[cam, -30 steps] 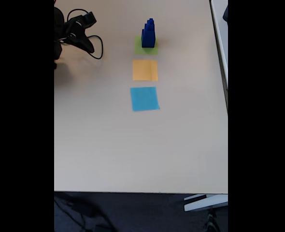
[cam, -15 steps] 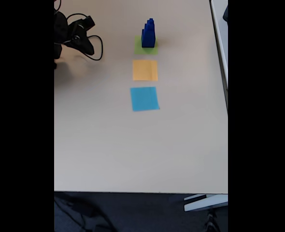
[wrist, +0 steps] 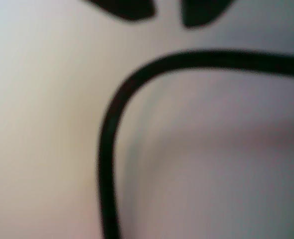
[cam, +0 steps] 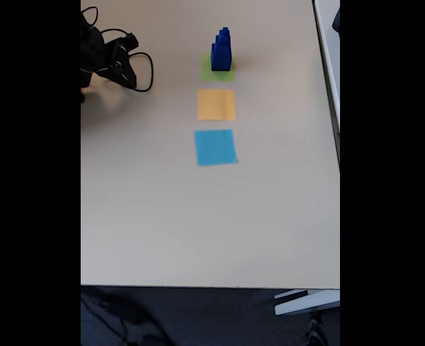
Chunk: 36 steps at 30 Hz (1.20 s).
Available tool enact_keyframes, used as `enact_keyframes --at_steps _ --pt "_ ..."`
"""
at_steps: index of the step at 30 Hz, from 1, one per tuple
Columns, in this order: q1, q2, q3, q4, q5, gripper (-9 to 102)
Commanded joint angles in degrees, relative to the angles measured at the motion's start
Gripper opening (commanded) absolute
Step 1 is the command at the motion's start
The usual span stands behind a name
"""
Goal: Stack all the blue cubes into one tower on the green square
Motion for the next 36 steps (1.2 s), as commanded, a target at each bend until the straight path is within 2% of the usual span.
enact_keyframes --at_steps 1,36 --pt "-1.7 1.4 -0.3 -1.0 -1.2 0" --pt "-3.3 1.5 -0.8 -0.1 -4.7 0"
